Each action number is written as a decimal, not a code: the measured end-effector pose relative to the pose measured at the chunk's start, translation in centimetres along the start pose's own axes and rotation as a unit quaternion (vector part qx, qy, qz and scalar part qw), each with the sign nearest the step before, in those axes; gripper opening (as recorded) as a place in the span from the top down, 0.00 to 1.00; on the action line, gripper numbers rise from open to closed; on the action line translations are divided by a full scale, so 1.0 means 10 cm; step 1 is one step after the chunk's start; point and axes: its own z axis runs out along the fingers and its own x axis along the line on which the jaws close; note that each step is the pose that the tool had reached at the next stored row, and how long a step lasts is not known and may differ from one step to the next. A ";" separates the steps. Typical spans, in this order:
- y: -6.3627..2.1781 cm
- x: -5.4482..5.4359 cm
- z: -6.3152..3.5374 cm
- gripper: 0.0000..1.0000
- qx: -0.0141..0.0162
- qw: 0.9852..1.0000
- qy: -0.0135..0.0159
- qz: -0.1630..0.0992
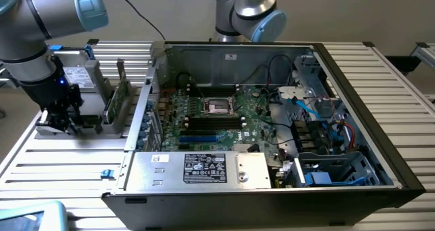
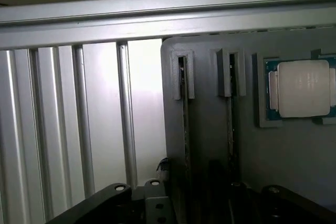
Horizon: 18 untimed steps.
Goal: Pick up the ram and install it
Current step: 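Pick up the ram and move it above insertion slot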
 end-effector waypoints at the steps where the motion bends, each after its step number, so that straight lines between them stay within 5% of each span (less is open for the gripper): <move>1: 0.001 0.00 0.009 0.61 0.000 1.000 0.000 0.000; 18: 0.018 0.00 -0.067 0.63 0.002 1.000 0.000 0.000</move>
